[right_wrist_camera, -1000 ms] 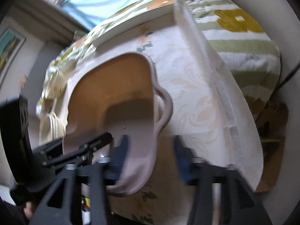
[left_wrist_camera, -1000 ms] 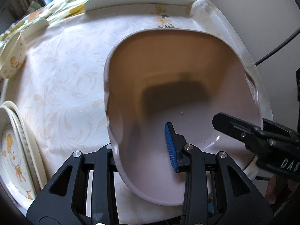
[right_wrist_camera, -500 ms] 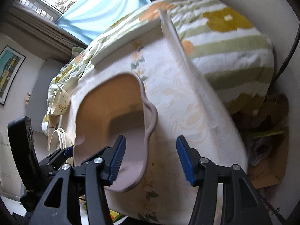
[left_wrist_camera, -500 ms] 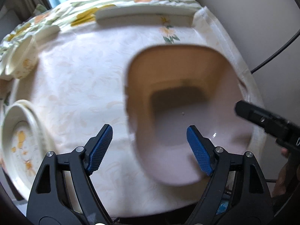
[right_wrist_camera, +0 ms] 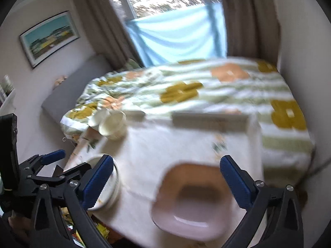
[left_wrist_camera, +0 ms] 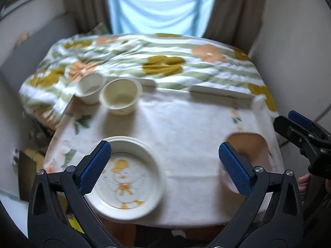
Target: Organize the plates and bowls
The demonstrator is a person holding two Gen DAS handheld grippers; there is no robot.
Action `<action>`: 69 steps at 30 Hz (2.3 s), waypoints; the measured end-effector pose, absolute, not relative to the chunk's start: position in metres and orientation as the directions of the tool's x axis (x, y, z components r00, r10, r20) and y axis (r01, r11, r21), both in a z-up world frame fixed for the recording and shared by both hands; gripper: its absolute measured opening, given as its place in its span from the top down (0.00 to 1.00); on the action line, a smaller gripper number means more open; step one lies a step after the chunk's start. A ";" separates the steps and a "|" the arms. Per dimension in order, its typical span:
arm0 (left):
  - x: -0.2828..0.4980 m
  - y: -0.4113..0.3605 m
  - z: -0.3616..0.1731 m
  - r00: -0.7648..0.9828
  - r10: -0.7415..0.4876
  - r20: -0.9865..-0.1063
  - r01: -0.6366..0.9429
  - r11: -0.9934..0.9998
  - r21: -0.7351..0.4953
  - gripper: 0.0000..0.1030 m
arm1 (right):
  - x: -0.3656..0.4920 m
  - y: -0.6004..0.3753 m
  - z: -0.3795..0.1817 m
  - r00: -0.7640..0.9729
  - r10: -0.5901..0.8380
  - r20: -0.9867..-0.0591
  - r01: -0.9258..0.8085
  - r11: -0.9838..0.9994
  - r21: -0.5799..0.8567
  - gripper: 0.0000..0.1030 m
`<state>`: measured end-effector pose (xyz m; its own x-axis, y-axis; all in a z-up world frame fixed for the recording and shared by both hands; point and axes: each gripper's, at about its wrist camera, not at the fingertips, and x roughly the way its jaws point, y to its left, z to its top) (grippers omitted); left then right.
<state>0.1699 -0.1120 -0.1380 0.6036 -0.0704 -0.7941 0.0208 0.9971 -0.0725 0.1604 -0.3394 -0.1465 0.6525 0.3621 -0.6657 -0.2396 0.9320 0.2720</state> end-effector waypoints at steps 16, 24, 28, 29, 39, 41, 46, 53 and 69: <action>0.327 0.068 -0.208 0.450 -0.198 -0.871 -0.164 0.940 -0.298 0.13 | 0.324 -0.184 -0.208 0.398 0.368 -0.841 -0.224 0.927 0.300 0.00; 0.382 0.076 -0.283 0.304 -0.283 -0.910 -0.128 0.934 -0.333 0.61 | 0.372 -0.137 -0.285 0.244 0.328 -0.913 -0.184 0.940 0.288 0.34; 0.393 0.075 -0.297 0.277 -0.311 -0.909 -0.097 0.932 -0.349 0.75 | 0.380 -0.130 -0.300 0.213 0.335 -0.918 -0.168 0.938 0.303 0.49; 0.394 0.075 -0.298 0.275 -0.323 -0.905 -0.092 0.929 -0.360 0.78 | 0.381 -0.129 -0.301 0.215 0.337 -0.917 -0.168 0.937 0.305 0.52; 0.400 0.070 -0.297 0.277 -0.331 -0.902 -0.065 0.930 -0.362 0.83 | 0.389 -0.116 -0.306 0.209 0.351 -0.913 -0.188 0.931 0.314 0.85; 0.401 0.070 -0.297 0.278 -0.328 -0.903 -0.052 0.933 -0.355 0.83 | 0.388 -0.114 -0.306 0.215 0.341 -0.915 -0.186 0.934 0.304 0.85; 0.400 0.068 -0.293 0.293 -0.302 -0.907 -0.035 0.945 -0.326 0.83 | 0.386 -0.113 -0.305 0.220 0.342 -0.914 -0.189 0.934 0.304 0.85; 0.391 0.060 -0.265 0.340 -0.279 -0.898 0.014 0.956 -0.292 0.83 | 0.376 -0.121 -0.284 0.281 0.375 -0.884 -0.200 0.923 0.328 0.85; 0.298 -0.085 -0.153 0.429 -0.352 -0.832 0.222 0.934 -0.281 0.83 | 0.273 -0.250 -0.170 0.470 0.316 -0.824 -0.139 0.949 0.284 0.85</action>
<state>0.2981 -0.0849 -0.1530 0.4287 -0.3521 -0.8320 0.2218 0.9338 -0.2808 0.2734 -0.2500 -0.1699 0.4704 0.3156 -0.8241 -0.1395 0.9487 0.2837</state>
